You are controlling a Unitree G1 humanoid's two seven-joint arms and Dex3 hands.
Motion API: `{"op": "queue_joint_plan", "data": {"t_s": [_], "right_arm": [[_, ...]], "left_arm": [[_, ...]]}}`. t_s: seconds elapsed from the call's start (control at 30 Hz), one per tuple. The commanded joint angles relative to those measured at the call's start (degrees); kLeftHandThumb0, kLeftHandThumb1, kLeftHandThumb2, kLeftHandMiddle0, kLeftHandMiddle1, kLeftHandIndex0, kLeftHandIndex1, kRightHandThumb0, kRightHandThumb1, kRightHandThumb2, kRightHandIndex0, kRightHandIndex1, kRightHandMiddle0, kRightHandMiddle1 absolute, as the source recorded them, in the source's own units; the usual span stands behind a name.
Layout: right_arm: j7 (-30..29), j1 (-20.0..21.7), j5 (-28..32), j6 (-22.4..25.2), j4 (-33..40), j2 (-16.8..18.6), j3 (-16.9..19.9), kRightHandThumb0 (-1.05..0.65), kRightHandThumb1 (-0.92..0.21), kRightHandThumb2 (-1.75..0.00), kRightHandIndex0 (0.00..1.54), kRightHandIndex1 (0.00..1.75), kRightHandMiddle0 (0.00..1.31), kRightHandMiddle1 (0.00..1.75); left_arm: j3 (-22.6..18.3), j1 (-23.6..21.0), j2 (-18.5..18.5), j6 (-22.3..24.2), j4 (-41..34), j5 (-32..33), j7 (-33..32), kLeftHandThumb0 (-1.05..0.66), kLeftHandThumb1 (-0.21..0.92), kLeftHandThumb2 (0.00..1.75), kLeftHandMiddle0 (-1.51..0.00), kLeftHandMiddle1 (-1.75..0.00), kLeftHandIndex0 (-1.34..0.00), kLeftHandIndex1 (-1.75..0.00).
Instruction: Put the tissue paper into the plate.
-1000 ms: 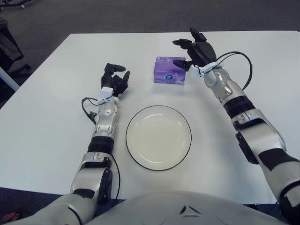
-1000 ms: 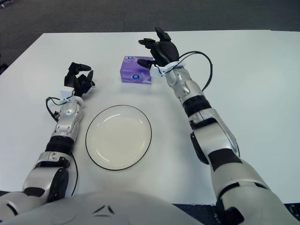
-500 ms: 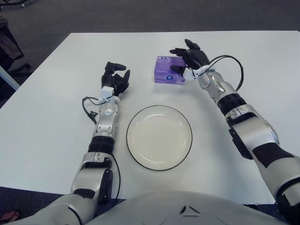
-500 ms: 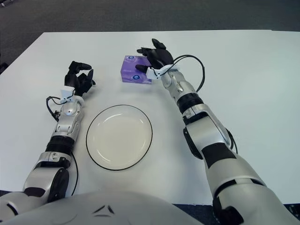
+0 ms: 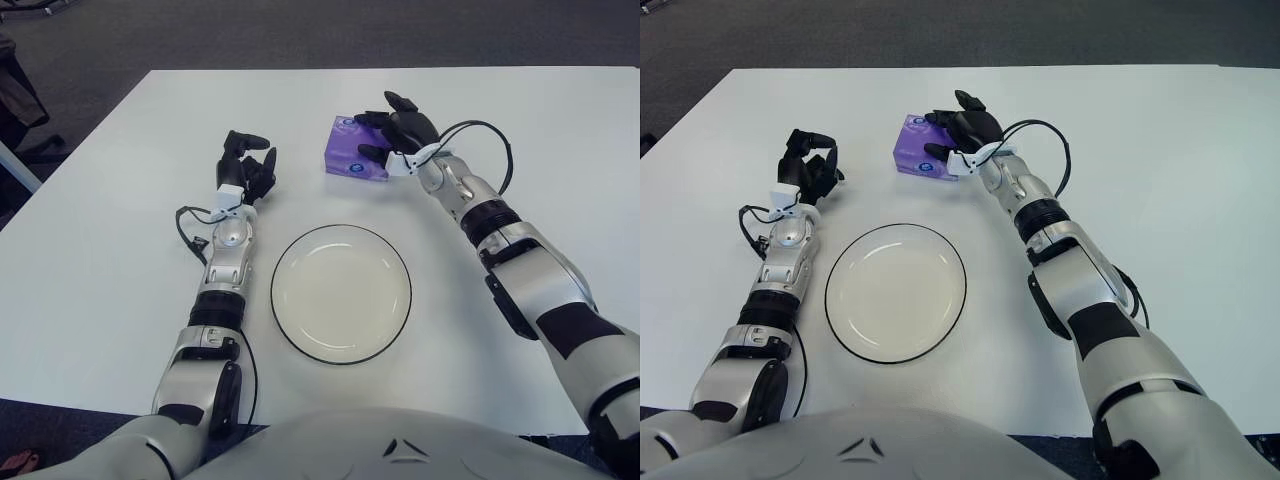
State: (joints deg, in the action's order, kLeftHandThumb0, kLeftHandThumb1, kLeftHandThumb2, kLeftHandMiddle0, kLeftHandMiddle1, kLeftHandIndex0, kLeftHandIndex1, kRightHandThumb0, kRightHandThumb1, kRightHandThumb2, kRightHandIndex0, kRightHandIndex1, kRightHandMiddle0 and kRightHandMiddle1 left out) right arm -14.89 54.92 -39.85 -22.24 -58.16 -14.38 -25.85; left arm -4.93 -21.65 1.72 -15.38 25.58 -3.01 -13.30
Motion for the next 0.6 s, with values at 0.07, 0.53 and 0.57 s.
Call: {"op": "queue_joint_plan", "data": {"t_s": [0.07, 0.53, 0.57], "right_arm": [[0.06, -5.08, -0.25, -2.64, 0.42, -2.65, -1.15, -0.68, -0.92, -0.95, 0.57, 0.0, 0.52, 0.03], [4.06, -14.67, 0.75, -3.79, 15.89, -11.06, 0.65, -0.68, -0.92, -0.96, 0.58, 0.0, 0.51, 0.03], [4.32, -15.18, 0.73, -3.6, 16.74, -11.47, 0.85, -0.68, -0.92, -0.96, 0.58, 0.0, 0.51, 0.02]], "left_arm": [[0.34, 7.91, -1.39, 0.76, 3.07, -0.74, -0.73, -0.37, 0.83, 0.5, -0.82, -1.75, -0.4, -1.58], [0.01, 7.72, -1.39, 1.35, 2.77, -0.74, -0.7, -0.37, 0.82, 0.51, -0.84, -1.75, -0.41, -1.59], [-0.03, 7.67, -1.37, 1.34, 2.85, -0.72, -0.68, -0.37, 0.82, 0.51, -0.84, -1.75, -0.41, -1.59]]}}
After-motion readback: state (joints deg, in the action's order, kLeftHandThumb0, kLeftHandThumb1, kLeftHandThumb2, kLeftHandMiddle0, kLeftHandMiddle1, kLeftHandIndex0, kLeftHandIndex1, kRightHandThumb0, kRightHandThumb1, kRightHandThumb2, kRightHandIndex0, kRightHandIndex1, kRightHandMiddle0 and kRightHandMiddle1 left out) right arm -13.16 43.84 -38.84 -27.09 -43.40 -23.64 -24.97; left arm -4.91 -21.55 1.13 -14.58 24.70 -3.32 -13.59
